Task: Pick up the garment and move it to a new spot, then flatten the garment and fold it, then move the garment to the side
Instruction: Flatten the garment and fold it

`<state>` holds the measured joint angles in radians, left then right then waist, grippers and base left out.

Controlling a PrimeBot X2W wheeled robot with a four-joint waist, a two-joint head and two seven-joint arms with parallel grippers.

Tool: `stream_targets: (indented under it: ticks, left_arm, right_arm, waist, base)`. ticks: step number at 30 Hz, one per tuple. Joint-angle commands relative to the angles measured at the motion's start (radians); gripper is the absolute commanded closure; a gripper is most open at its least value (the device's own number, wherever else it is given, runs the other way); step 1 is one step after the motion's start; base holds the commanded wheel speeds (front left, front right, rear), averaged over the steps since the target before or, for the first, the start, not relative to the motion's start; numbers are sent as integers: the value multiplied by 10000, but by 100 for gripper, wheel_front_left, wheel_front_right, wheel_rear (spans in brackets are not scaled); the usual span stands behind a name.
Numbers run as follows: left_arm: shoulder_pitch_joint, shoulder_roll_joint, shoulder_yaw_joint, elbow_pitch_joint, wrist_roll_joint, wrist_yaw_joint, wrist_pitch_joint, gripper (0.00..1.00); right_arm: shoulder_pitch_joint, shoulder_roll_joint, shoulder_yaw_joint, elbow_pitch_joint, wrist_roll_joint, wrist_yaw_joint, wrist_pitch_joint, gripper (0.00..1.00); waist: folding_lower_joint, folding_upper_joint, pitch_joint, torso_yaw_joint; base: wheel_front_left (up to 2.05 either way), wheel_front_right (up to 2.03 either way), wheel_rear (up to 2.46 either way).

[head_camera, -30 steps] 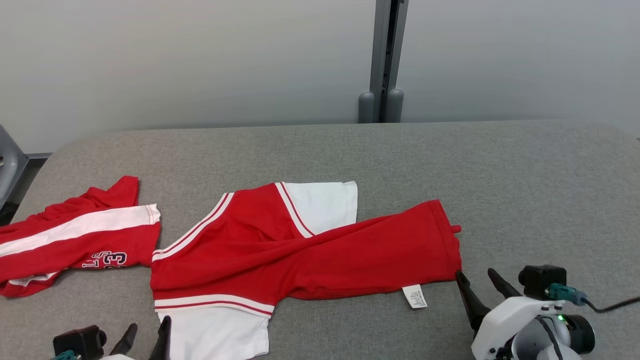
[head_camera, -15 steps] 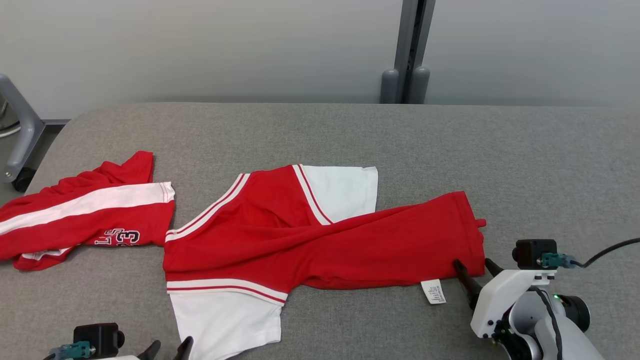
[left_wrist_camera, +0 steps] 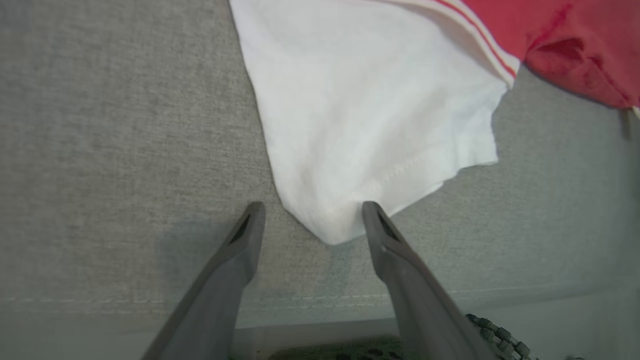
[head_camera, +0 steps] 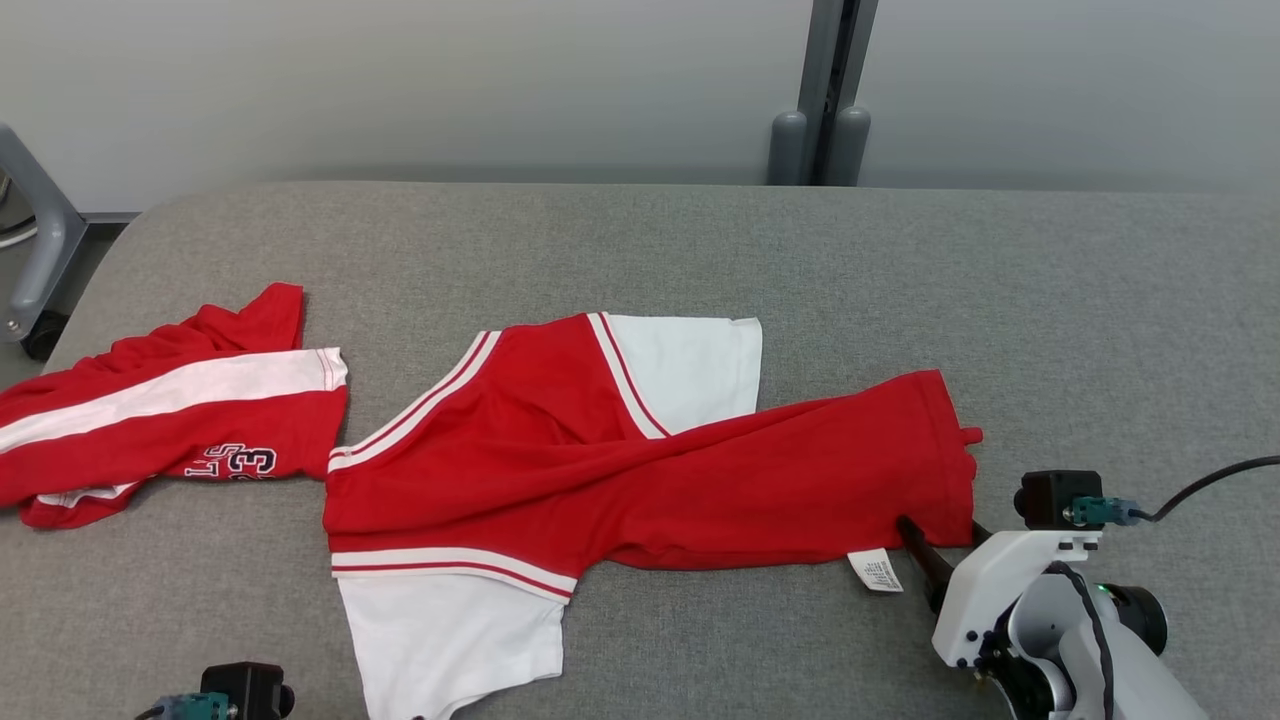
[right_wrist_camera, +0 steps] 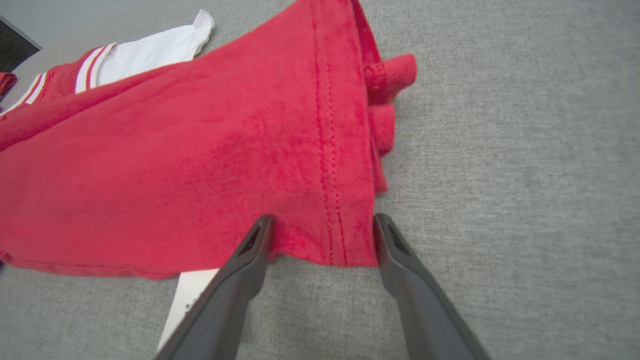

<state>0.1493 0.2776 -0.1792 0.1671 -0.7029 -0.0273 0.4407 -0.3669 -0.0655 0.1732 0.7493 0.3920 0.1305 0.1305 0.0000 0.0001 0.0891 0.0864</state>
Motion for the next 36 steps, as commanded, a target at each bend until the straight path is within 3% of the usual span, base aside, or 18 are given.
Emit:
stream_targets:
  ticks: [1,8,9,10,12,13,26,36]
  left_arm:
    - [-284,27,-14,145,-86,-116,-5,0]
    - [-705,-162,-195,1028,-162,-366,-172,0]
    - [-767,-185,-214,1130,-193,-407,-201,8]
    - [-820,-210,-250,1224,-225,-441,-192,52]
    - [-872,-257,-335,1356,-267,-546,-188,100]
    - [-900,-267,-373,1413,-286,-603,-196,100]
    - [-500,69,-66,512,-378,-514,-739,100]
    - [-575,555,568,-2044,-519,-256,-835,100]
  right_arm:
    - [-97,-19,46,88,66,5,-74,0]
    - [-216,11,187,422,190,5,-230,0]
    - [-235,18,209,471,233,3,-234,3]
    - [-247,25,231,526,256,5,-255,39]
    - [-272,42,299,626,310,5,-306,70]
    - [-288,48,335,669,338,5,-339,99]
    - [112,-45,846,320,1110,5,-1092,100]
    - [775,-229,922,-2053,1878,5,-951,100]
  waist:
    - [0,-1,34,-13]
    - [0,-1,132,-28]
    - [0,-1,138,-33]
    - [0,-1,139,-38]
    - [0,-1,129,-46]
    - [0,-1,114,-49]
    - [0,-1,-557,-45]
    - [0,-1,-649,-317]
  base:
    - [0,0,0]
    - [0,0,0]
    - [0,0,0]
    - [0,0,0]
    - [0,0,0]
    - [0,0,0]
    - [0,0,0]
    - [0,0,0]
